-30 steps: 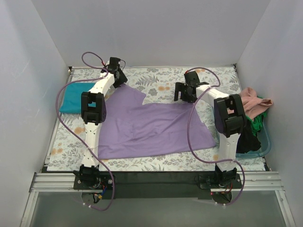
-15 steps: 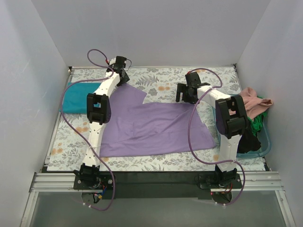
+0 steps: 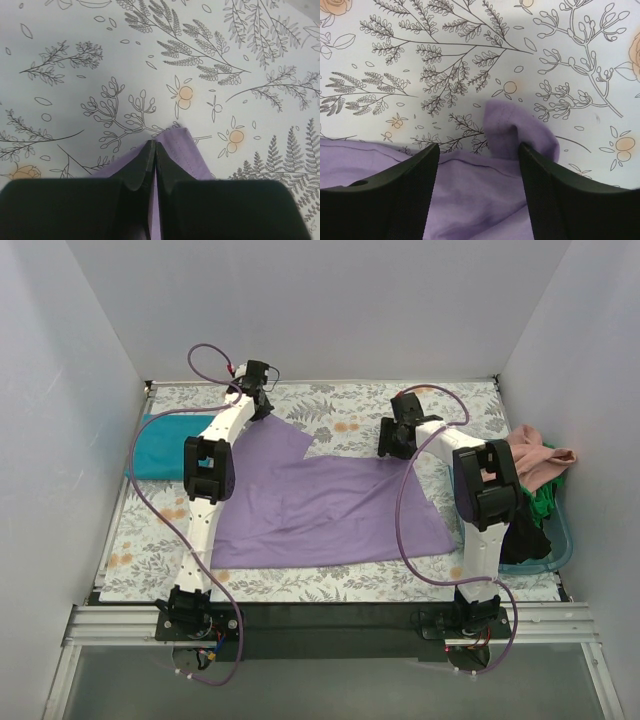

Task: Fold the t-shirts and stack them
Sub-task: Fold the tshirt

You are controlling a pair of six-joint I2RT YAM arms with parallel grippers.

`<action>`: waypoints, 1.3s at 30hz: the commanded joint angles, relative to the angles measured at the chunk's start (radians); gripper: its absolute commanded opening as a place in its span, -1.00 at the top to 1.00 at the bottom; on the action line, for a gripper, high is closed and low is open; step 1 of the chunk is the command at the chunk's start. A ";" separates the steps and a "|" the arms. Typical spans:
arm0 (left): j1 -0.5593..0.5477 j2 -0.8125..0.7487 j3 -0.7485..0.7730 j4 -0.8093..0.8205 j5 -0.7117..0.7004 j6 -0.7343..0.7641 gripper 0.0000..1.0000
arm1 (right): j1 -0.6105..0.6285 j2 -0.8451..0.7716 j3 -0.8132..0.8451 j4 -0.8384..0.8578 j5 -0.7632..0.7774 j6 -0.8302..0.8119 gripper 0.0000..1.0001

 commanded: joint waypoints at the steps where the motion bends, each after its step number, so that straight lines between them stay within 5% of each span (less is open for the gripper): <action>1: -0.021 0.003 -0.141 -0.031 0.143 -0.005 1.00 | -0.004 0.047 0.021 -0.006 0.010 0.016 -0.20; 7: -0.021 -0.237 -0.303 0.142 0.062 -0.052 1.00 | -0.004 0.042 0.023 -0.006 0.035 0.033 0.65; 11: -0.021 -0.351 -0.406 0.251 0.095 -0.047 1.00 | -0.004 0.027 0.029 -0.006 0.012 0.033 0.97; 24: -0.021 -0.796 -0.943 0.518 0.187 -0.041 1.00 | -0.002 -0.180 -0.104 0.088 -0.023 0.008 0.97; 32: -0.021 -0.775 -0.888 0.448 0.141 -0.023 1.00 | -0.002 -0.287 -0.227 0.155 -0.098 -0.018 0.97; 34: -0.023 -0.729 -0.855 0.428 0.129 -0.018 0.72 | -0.004 -0.306 -0.246 0.154 -0.080 -0.018 0.97; 35: -0.021 -0.704 -0.815 0.423 0.126 -0.015 0.29 | -0.002 -0.316 -0.259 0.154 -0.071 -0.018 0.97; 39: -0.021 -0.539 -0.608 0.340 0.099 -0.004 -0.09 | -0.002 -0.330 -0.281 0.157 -0.075 -0.016 0.97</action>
